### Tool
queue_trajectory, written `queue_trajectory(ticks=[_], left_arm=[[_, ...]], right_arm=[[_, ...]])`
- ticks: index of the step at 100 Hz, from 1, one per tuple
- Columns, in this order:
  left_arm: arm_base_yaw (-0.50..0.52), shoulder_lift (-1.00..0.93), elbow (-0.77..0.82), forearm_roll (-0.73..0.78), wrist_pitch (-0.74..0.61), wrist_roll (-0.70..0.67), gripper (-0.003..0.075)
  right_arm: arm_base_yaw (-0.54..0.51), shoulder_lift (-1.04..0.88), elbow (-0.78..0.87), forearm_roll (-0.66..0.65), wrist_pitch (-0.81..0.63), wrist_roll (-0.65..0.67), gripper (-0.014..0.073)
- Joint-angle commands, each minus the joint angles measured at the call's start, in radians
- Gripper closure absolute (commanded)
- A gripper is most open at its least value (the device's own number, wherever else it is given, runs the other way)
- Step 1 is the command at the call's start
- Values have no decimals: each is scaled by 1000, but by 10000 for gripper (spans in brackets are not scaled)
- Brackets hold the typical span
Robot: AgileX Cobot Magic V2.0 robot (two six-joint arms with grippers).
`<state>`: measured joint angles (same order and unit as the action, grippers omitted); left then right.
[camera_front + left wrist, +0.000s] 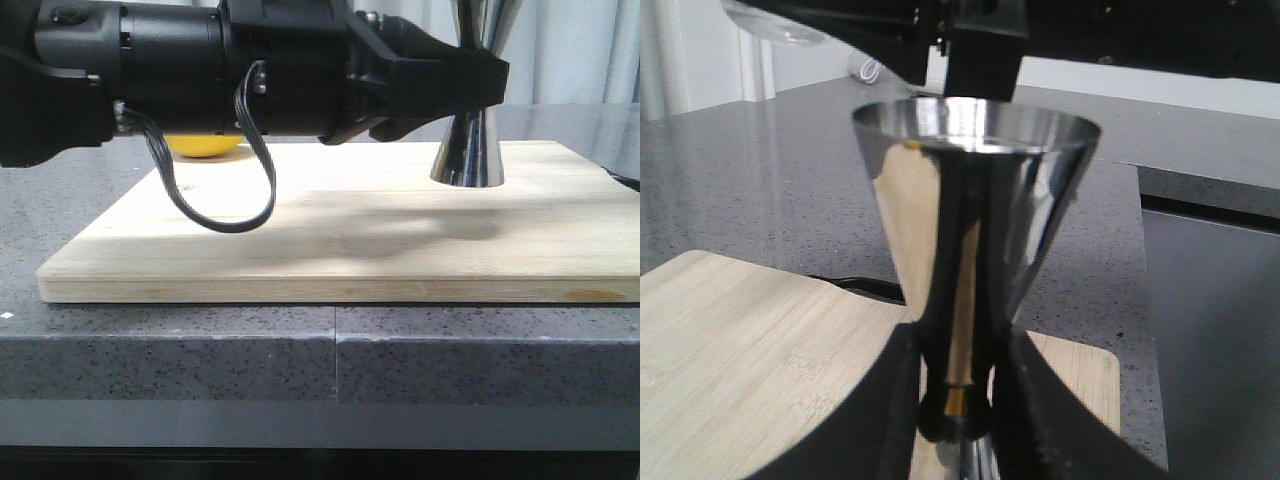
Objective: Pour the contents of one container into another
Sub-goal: 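Tilt the beaker back upright with the right gripper, then lower the beaker onto the board with the right gripper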
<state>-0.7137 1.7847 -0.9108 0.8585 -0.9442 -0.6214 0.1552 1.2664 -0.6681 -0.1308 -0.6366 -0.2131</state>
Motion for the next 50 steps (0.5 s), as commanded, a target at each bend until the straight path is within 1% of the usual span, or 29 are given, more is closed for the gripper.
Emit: queue_trajectory(ticks=[1,12,50], left_arm=[[-1,-47,-32,-43,-87,-9,659],[-1,-47,-32,-43,-87,-9,659],[-1,-47,-32,-43,-87,-9,660]], right_arm=[[-7,3,-28,56,-110,4,302],[-7,41,-28,94,-113,4,302],[-7,187,-28,141,-137,4,302]])
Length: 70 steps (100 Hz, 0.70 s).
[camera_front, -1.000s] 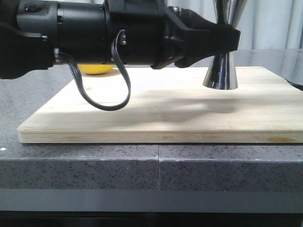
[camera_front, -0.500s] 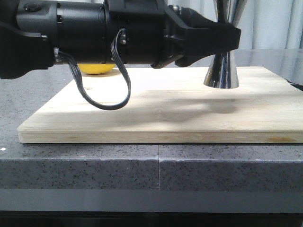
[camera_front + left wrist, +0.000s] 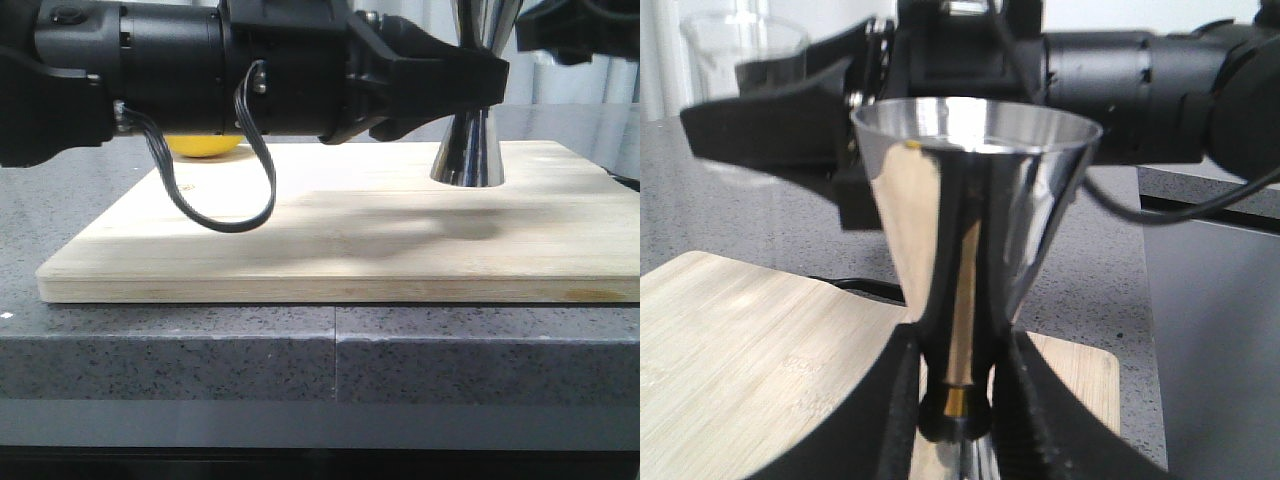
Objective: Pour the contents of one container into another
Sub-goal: 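Lower the beaker onto the board with the right gripper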
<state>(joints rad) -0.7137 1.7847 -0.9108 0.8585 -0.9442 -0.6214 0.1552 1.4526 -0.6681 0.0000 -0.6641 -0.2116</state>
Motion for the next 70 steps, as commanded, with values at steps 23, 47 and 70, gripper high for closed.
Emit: queue_trajectory(ticks=[23,47,70], left_arm=[[-1,-47,-32,-43,-87,-9,660],[-1,-47,-32,-43,-87,-9,659],[-1,-47,-32,-43,-87,-9,659]], right_arm=[[-7,90,-28,10,-162,42,302],[-7,159,-28,10,-223,52,302],[-5,212,-28,10,-273,56,302]])
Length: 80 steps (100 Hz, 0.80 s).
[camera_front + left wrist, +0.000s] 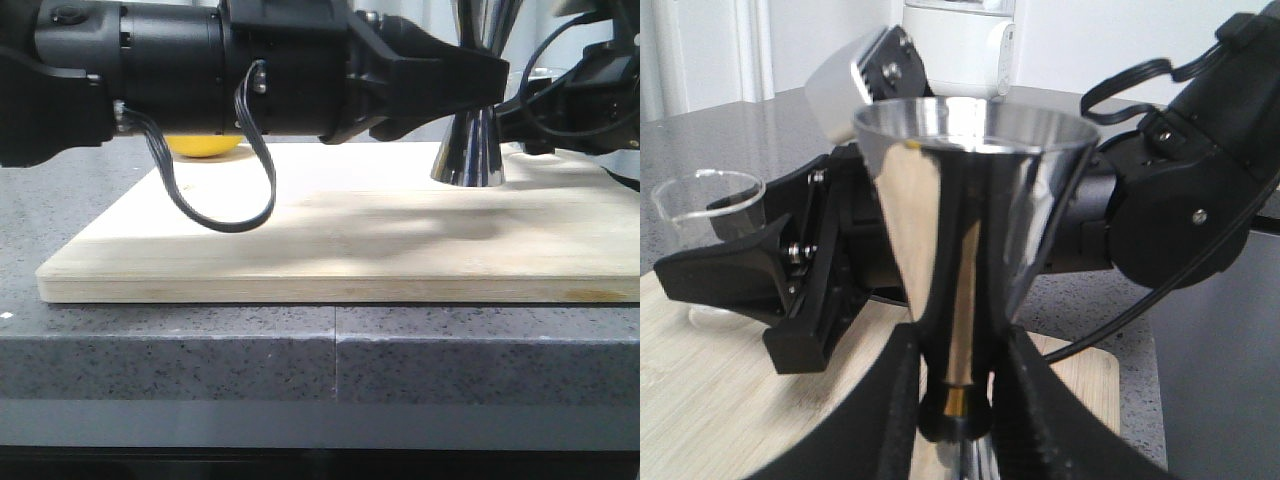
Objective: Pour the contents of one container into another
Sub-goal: 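Lower the beaker onto the board with the right gripper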
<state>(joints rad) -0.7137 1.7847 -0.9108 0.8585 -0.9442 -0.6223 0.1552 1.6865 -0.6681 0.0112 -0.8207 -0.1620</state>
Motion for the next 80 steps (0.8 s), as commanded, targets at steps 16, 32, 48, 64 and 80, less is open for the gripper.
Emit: queue_trajectory(ticks=[16,32,48,64,80], left_arm=[[-1,-47,-32,-43,-87,-8,660],[-1,-47,-32,-43,-87,-8,660],[-1,-47,-32,-43,-87,-8,659],[-1,-47,-32,-43,-87,-8,659],[-1,-47,-32,-43,-87,-8,660]], right_arm=[[-5,15,-28,-1,-145,7,302],[-5,48,-28,-1,-170,35,302],[-5,63,-28,-3,-181,38,302],[-5,64,-28,-3,-205,38,302],[-5,64,-28,-3,-217,38,298]])
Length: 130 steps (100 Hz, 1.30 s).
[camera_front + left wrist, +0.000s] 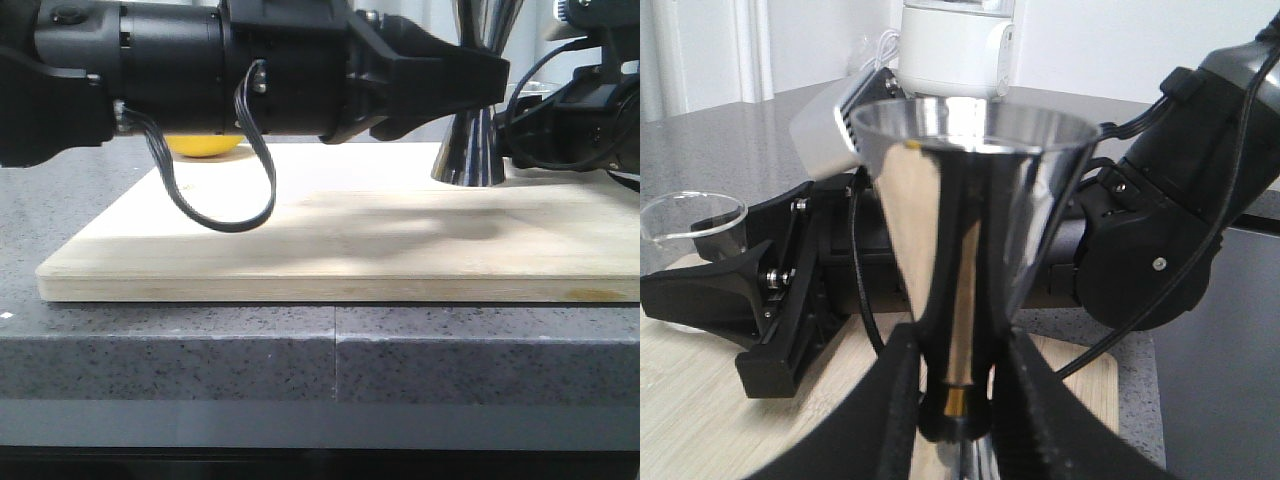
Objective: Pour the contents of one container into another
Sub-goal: 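Lower the beaker onto the board with the right gripper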
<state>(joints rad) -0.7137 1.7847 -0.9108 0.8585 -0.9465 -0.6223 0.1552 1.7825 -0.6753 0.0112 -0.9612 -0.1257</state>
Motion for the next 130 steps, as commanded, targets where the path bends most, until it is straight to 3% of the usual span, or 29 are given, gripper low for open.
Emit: queue_trajectory(ticks=[1,19,51,130], left_arm=[[-1,-47,-32,-43,-85,-8,660],[-1,-47,-32,-43,-85,-8,659],[-1,-47,-32,-43,-85,-8,659],[-1,-47,-32,-43,-85,-8,660]], right_arm=[[-5,-32,-21,-3,-74,1,298],[-5,-32,-18,-11,-66,1,285],[-5,-32,-17,-18,-81,1,127],[-4,-102,-17,-18,-149,1,88]])
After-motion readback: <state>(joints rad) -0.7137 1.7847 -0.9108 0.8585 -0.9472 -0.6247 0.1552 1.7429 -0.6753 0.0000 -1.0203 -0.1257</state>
